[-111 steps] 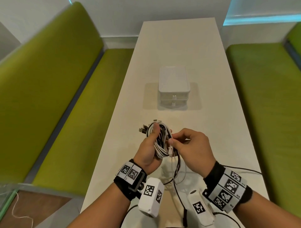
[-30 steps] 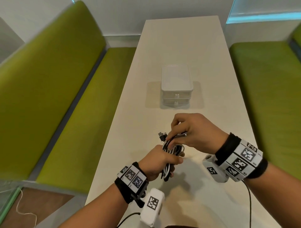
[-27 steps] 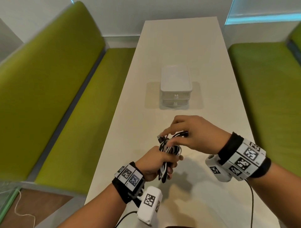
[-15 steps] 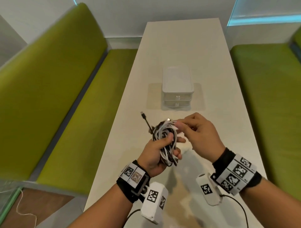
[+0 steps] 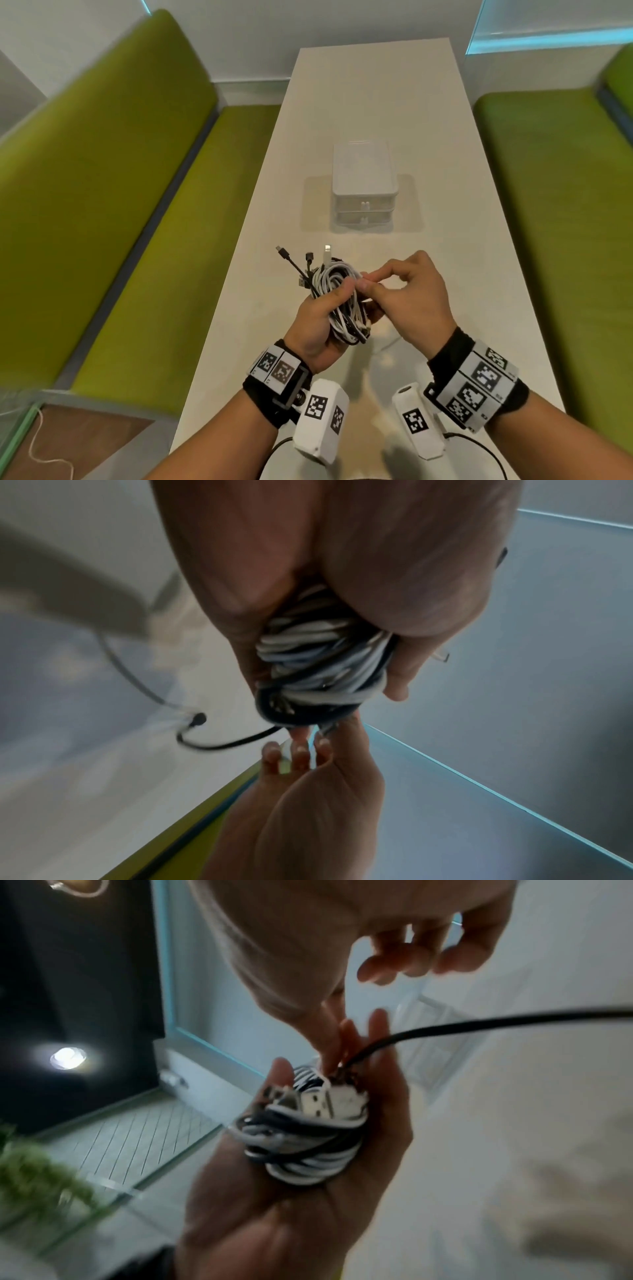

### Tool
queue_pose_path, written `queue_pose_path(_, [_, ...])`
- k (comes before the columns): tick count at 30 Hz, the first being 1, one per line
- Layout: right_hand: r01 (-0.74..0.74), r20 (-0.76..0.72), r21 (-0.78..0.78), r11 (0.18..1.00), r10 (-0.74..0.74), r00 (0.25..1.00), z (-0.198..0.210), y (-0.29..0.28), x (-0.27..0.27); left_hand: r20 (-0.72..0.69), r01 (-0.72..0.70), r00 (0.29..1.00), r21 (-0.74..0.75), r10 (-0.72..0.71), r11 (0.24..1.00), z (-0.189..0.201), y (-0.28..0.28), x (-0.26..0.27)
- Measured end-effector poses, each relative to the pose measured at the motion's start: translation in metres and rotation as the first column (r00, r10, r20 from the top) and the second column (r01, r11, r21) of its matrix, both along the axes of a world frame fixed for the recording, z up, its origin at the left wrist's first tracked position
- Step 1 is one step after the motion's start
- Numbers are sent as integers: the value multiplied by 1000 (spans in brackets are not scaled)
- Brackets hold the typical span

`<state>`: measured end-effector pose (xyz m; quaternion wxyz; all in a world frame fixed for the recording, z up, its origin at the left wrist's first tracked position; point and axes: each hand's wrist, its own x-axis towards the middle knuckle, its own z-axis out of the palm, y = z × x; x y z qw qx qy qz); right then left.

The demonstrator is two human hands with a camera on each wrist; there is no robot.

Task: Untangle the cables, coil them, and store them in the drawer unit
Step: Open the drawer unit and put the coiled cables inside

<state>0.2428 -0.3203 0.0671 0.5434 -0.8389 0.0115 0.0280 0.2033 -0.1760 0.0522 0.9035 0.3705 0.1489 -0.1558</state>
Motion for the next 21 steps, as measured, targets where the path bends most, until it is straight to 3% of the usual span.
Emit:
queue_pose_path(3, [-164,289,-262,951,239,927,0,-4,-4,-37,-80,996,60,82,995,-2,2,6])
queue_pose_path(5, [-251,330,-250,935,326,886,-2,-3,-9,-28,-104,994,32,105,994,0,6,9])
queue_pose_path(6, [-264,273,-135,955,292,917,-4,-1,-11,-29,-124,992,20,124,992,2,8,12])
queue_pose_path(8, [-229,11,179,957,231,973,-2,2,-12,-27,-158,987,25,159,987,4,12,16])
queue_pose_path(10, [-256,-232,388,886,362,903,2,1,-12,0,-167,986,23,167,986,5,17,19])
queue_pose_path(12, [-361,-298,426,830,506,810,3,-4,-13,42,-193,980,-4,193,981,5,24,22])
queue_pose_path(13, [-379,-305,408,831,515,801,1,-7,-13,59,-218,974,-13,218,976,5,29,25])
queue_pose_path(15, [-361,-296,288,887,441,847,-5,-14,-14,81,-275,958,-3,274,961,6,41,31])
queue_pose_path(17, [-413,-157,-58,909,400,903,-7,-20,-16,88,-341,939,88,334,936,6,49,36])
queue_pose_path(18, [-471,-89,-267,841,465,881,-6,-23,-19,91,-372,928,173,361,912,5,52,39])
queue_pose_path(19, [-530,-65,-444,723,564,823,-3,-22,-23,102,-391,920,269,378,880,4,52,40])
queue_pose_path(21, [-641,-91,-588,493,747,659,5,-15,-33,140,-366,928,503,345,783,2,51,41])
